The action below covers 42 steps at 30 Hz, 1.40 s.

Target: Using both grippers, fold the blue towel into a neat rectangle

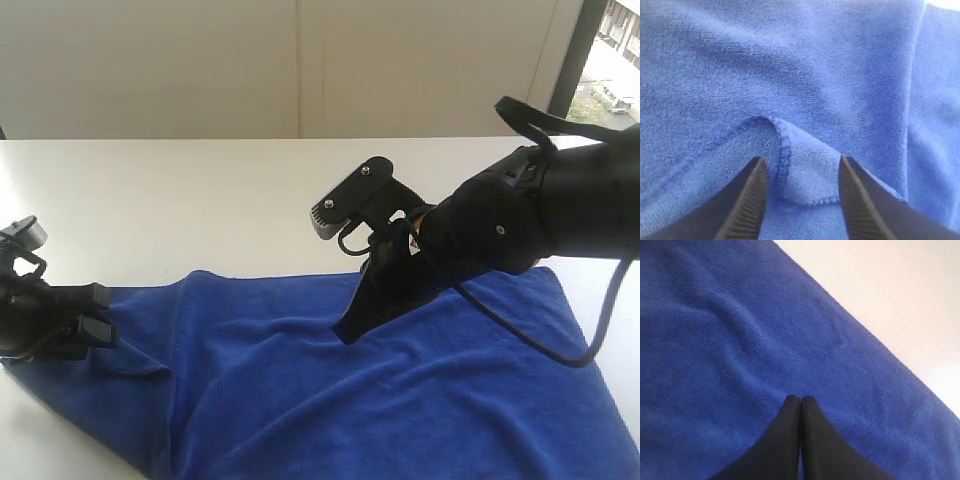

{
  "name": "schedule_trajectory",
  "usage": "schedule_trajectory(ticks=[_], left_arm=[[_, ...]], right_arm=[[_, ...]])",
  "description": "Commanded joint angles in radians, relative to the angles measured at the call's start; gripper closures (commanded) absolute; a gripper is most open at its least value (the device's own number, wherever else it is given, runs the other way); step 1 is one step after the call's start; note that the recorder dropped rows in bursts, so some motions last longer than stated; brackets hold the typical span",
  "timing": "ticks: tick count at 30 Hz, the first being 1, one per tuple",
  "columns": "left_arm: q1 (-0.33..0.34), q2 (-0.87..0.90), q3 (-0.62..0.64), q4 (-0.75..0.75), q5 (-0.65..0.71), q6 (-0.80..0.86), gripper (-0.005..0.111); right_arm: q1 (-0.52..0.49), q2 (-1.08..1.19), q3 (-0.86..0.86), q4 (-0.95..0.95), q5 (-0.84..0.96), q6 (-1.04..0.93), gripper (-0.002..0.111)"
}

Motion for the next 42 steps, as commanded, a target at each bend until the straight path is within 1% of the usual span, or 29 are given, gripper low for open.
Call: schedule_trajectory(ticks=[1, 4, 6, 8, 9, 11, 14, 17, 18, 23, 24, 25, 28, 29, 30, 31, 35, 40, 42], left_arm=[[-0.003, -0.002, 0.007, -0.015, 0.023, 0.009, 0.056], [-0.003, 0.032, 0.007, -0.024, 0.038, 0.020, 0.056], [-0.003, 0.037, 0.007, -0.067, 0.040, 0.066, 0.056], [-0.003, 0.037, 0.007, -0.115, 0.054, 0.113, 0.065], [-0.003, 0.037, 0.007, -0.116, 0.056, 0.119, 0.074], [-0.003, 0.037, 0.007, -0.116, 0.050, 0.119, 0.085], [-0.003, 0.037, 0.007, -0.116, 0.050, 0.119, 0.097], [-0.003, 0.037, 0.007, -0.116, 0.050, 0.119, 0.105], [-0.003, 0.037, 0.007, -0.116, 0.050, 0.119, 0.107], [-0.003, -0.011, 0.007, -0.075, 0.087, 0.087, 0.107], [-0.003, -0.028, 0.007, -0.051, 0.094, 0.060, 0.107], [-0.002, -0.053, 0.007, -0.002, 0.101, -0.008, 0.107], [-0.002, -0.134, 0.007, 0.231, 0.144, -0.225, 0.107], [-0.002, -0.168, 0.007, 0.320, 0.188, -0.335, 0.107], [-0.002, -0.214, 0.009, 0.462, 0.259, -0.453, 0.107], [-0.002, -0.236, 0.009, 0.522, 0.303, -0.508, 0.107], [-0.002, -0.309, 0.011, 0.663, 0.425, -0.637, 0.107], [-0.002, -0.398, 0.013, 0.772, 0.508, -0.742, 0.107], [-0.002, -0.420, 0.019, 0.797, 0.542, -0.760, 0.107]], right_arm=[[-0.003, -0.010, 0.002, 0.004, -0.010, 0.006, 0.108], [-0.003, -0.010, 0.002, 0.004, -0.006, 0.005, 0.108], [-0.003, -0.010, 0.002, 0.004, -0.002, 0.005, 0.108], [-0.003, -0.010, 0.002, 0.004, -0.002, 0.005, 0.108], [-0.003, -0.010, 0.002, 0.004, -0.004, 0.005, 0.108], [-0.003, -0.010, 0.002, 0.004, -0.004, 0.005, 0.108], [-0.003, -0.010, 0.002, 0.004, -0.004, 0.005, 0.108], [-0.003, -0.010, 0.002, 0.004, -0.004, 0.005, 0.108], [-0.003, -0.010, 0.002, 0.004, -0.004, 0.005, 0.108], [-0.003, -0.010, 0.002, 0.004, -0.004, 0.005, 0.108], [-0.003, -0.010, 0.002, 0.004, -0.004, 0.005, 0.108], [-0.003, -0.010, 0.002, 0.004, -0.004, 0.005, 0.108], [-0.003, -0.010, 0.002, 0.004, -0.008, 0.005, 0.108], [-0.003, -0.010, 0.002, 0.004, -0.012, 0.005, 0.108], [-0.003, -0.010, 0.002, 0.004, -0.027, 0.005, 0.108], [-0.003, -0.010, 0.002, 0.004, -0.034, 0.005, 0.108], [-0.003, -0.010, 0.002, 0.004, -0.049, 0.014, 0.108], [-0.003, -0.010, 0.002, 0.004, -0.049, 0.016, 0.108], [-0.003, -0.010, 0.002, 0.004, -0.053, 0.016, 0.108]])
